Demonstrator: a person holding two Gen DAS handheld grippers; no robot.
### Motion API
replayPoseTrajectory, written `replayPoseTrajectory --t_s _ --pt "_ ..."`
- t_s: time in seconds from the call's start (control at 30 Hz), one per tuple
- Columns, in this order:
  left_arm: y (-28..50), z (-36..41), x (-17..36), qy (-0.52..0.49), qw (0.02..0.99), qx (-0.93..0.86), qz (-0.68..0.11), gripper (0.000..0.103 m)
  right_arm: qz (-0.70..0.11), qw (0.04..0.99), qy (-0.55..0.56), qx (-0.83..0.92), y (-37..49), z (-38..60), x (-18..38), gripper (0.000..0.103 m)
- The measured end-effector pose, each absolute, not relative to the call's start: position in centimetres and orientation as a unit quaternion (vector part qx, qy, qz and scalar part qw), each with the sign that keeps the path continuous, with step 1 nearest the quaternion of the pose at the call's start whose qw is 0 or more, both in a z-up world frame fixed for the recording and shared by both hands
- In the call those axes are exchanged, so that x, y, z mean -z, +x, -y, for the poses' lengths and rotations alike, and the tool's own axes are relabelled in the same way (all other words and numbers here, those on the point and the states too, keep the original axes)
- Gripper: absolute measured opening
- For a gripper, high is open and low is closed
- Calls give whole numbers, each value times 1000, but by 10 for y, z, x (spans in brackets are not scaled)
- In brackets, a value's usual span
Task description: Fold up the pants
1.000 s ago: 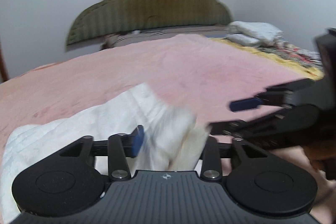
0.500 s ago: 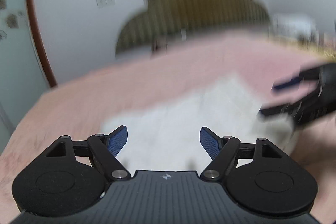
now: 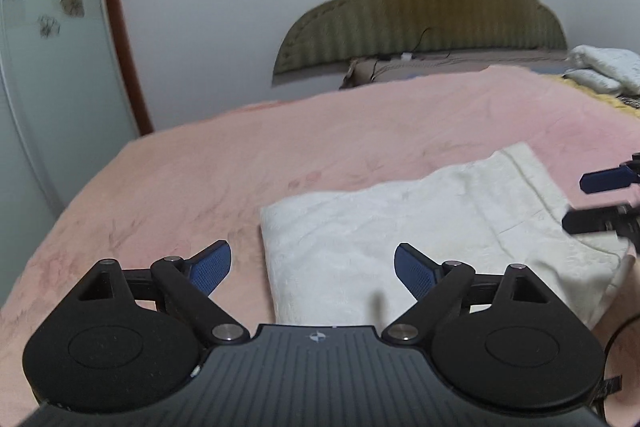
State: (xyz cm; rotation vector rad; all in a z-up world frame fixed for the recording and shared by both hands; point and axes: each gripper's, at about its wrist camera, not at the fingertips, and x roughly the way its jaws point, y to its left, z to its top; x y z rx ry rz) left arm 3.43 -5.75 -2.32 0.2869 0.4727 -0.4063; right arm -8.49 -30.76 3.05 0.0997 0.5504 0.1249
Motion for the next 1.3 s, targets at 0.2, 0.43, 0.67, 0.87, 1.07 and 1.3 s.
replayPoseTrajectory --t_s 0.2,0.43,0.67,0.87,1.07,1.3 --pt "40 56 27 133 937 177 -270 91 -287 951 30 -109 -80 272 -27 75" --pt "47 53 30 126 935 161 -289 92 -315 944 55 -83 -77 284 -10 79" --pt "58 45 33 110 931 163 -307 94 -303 947 91 -62 -78 312 -17 79" --pt "87 12 40 12 895 239 -377 93 -333 921 188 -71 -64 365 1 79" --pt "124 -25 61 -120 840 298 -436 90 -345 873 300 -172 -44 399 28 78" --pt "134 -3 63 -112 836 317 -433 55 -342 851 345 -199 -9 405 44 43"
